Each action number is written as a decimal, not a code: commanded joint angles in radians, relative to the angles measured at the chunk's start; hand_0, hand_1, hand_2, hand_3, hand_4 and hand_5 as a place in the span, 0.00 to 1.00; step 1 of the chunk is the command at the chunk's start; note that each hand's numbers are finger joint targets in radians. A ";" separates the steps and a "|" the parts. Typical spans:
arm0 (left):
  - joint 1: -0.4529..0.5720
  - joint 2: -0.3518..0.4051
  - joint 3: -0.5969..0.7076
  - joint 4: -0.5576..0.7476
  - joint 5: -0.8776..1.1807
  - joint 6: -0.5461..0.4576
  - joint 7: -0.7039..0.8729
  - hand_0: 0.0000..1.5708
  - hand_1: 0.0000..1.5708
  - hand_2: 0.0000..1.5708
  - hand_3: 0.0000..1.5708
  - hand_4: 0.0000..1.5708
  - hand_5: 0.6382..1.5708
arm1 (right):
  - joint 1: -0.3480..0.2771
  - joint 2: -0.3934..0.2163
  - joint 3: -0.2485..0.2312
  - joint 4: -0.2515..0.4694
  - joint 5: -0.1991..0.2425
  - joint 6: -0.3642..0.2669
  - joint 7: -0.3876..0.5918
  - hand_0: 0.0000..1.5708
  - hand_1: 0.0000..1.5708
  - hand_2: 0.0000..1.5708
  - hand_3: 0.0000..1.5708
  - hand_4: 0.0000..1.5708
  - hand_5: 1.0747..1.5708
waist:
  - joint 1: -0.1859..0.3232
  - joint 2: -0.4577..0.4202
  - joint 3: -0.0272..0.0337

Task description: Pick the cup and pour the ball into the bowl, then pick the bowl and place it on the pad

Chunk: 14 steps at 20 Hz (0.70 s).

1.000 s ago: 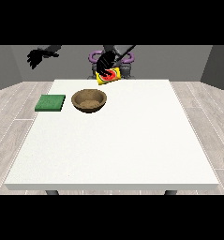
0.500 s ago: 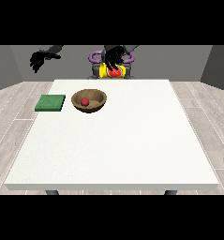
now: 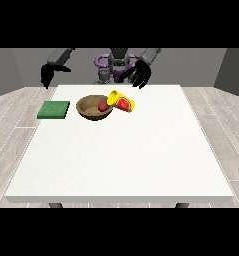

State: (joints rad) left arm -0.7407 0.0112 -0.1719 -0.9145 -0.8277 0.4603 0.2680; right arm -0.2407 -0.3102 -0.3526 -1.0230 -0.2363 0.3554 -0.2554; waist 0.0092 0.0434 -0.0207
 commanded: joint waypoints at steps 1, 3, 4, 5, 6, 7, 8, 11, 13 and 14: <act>0.117 -0.011 0.057 -0.134 0.355 0.048 -0.143 0.00 0.00 0.00 0.00 0.00 0.98 | -0.069 0.040 0.027 -0.031 0.017 -0.049 0.003 0.00 0.00 0.00 0.00 0.18 0.99 | -0.009 0.084 -0.0004; 0.175 -0.011 0.051 -0.188 0.487 0.013 -0.261 0.00 0.00 0.00 0.00 0.00 0.99 | -0.084 0.073 0.030 -0.044 0.033 -0.117 0.011 0.00 0.00 0.00 0.00 0.19 1.00 | 0.018 0.098 0.0063; 0.176 -0.011 0.070 -0.217 0.543 -0.061 -0.314 0.00 0.00 0.00 0.00 0.00 0.99 | -0.070 0.095 0.041 -0.047 0.060 -0.156 -0.005 0.00 0.00 0.00 0.00 0.16 1.00 | 0.064 0.092 0.0090; 0.208 -0.011 0.064 -0.226 0.600 -0.096 -0.363 0.00 0.00 0.00 0.00 0.00 0.99 | -0.096 0.103 0.039 -0.054 0.051 -0.178 0.032 0.00 0.00 0.00 0.00 0.13 1.00 | 0.075 0.100 0.0103; 0.236 -0.011 0.047 -0.240 0.636 -0.091 -0.417 0.00 0.00 0.00 0.00 0.00 0.99 | -0.086 0.154 0.057 -0.054 0.062 -0.200 0.000 0.00 0.00 0.00 0.00 0.14 1.00 | 0.067 0.120 0.0140; 0.228 -0.011 0.040 -0.260 0.656 -0.166 -0.410 0.00 0.00 0.00 0.00 0.00 0.99 | -0.090 0.181 0.049 -0.028 0.071 -0.254 0.001 0.00 0.00 0.00 0.00 0.16 1.00 | 0.117 0.108 0.0170; 0.272 -0.011 0.036 -0.261 0.682 -0.177 -0.448 0.00 0.00 0.00 0.00 0.00 0.99 | -0.080 0.195 0.063 -0.030 0.094 -0.279 -0.006 0.00 0.00 0.00 0.00 0.19 1.00 | 0.127 0.109 0.0178; 0.295 0.023 0.079 -0.240 0.684 -0.256 -0.578 0.00 0.00 0.00 0.00 0.00 0.99 | -0.142 0.203 0.039 -0.011 0.068 -0.304 -0.034 0.00 0.00 0.00 0.00 0.20 1.00 | 0.133 0.163 0.0200; 0.276 0.037 0.094 -0.264 0.704 -0.300 -0.508 0.00 0.00 0.00 0.00 0.00 0.99 | -0.203 0.167 0.030 0.056 0.066 -0.321 0.024 0.00 0.00 0.00 0.00 0.21 1.00 | 0.144 0.125 0.0207; 0.273 0.046 0.113 -0.274 0.701 -0.289 -0.507 0.00 0.00 0.00 0.00 0.00 0.99 | -0.179 0.199 0.043 0.101 0.084 -0.330 -0.070 0.00 0.00 0.00 0.00 0.20 1.00 | 0.126 0.132 0.0210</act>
State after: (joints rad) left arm -0.4746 0.0253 -0.0976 -1.1617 -0.1734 0.2328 -0.2120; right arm -0.3827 -0.1290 -0.3120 -1.0003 -0.1642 0.0635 -0.2729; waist 0.1323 0.1667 -0.0026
